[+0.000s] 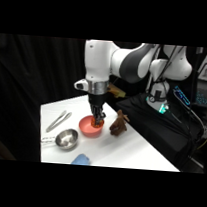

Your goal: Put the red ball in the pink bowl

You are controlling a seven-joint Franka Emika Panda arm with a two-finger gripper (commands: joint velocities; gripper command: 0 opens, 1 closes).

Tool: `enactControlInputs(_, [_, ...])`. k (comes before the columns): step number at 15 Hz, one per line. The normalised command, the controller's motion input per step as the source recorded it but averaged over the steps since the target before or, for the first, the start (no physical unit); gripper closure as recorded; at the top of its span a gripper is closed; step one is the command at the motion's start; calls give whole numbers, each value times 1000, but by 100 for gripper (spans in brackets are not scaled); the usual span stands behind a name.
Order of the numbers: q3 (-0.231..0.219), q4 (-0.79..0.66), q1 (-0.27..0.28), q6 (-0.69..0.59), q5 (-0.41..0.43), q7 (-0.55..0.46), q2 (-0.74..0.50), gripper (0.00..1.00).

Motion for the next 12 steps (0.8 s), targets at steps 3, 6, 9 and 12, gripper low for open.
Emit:
enactControlInputs(3, [-45,-153,-183,-60,112,-418,-260,98])
enactControlInputs(6, [-52,-99,-142,-70,111,-354,-181,98])
enactControlInputs(9, [-33,-54,-92,-78,99,-288,-131,98])
enactControlInputs(12, [-18,-27,-56,-77,78,-228,-93,98])
